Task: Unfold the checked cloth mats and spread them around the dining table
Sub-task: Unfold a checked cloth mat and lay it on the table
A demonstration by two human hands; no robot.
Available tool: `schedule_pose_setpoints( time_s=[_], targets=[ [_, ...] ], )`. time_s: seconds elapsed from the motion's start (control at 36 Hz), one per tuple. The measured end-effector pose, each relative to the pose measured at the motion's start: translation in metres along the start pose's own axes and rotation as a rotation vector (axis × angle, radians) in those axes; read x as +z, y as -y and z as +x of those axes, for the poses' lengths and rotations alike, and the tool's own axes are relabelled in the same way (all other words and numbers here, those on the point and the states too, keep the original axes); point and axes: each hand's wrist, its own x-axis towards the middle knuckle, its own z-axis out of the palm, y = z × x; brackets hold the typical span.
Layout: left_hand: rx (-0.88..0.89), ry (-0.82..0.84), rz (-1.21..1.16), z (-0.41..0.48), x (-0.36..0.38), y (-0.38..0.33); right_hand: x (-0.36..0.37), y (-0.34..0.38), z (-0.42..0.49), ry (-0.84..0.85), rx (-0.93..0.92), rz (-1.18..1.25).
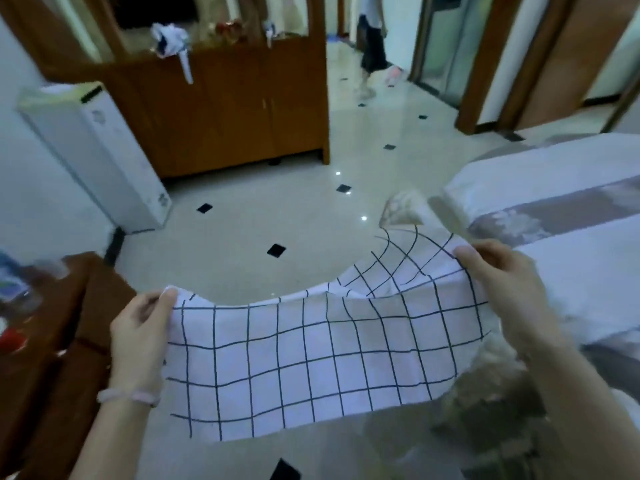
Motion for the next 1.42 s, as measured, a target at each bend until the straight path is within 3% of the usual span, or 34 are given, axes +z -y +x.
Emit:
schedule_pose_setpoints(
  time_s=[0.28,0.39,0.58,0.89,1.06,1.42],
  targets=[
    [0.264,0.385,-0.109,0.155,0.194,-0.101,-0.094,0.006,0.107,-0.476,-0.036,0.097],
    [0.361,0.479,-0.194,0.154,0.291,-0.14,-0.127,-0.02,0.14,-0.599,0.011,0.086],
    [0.27,0.681,-0.289,0.166,0.453,-0.163,-0.182,-0.062,0.174,-0.837,0.164,0.062],
    [0.312,1.064,-0.203,0.129,0.66,-0.17,-0.236,-0.133,0.166,-1.191,0.408,0.053],
    [0.206,1.24,-0.089,0.118,0.751,-0.147,-0.249,-0.171,0.179,-1.312,0.524,0.064],
    [0.161,1.413,0.317,0.109,0.856,-0.083,-0.266,-0.271,0.22,-1.267,0.849,-0.003]
  ],
)
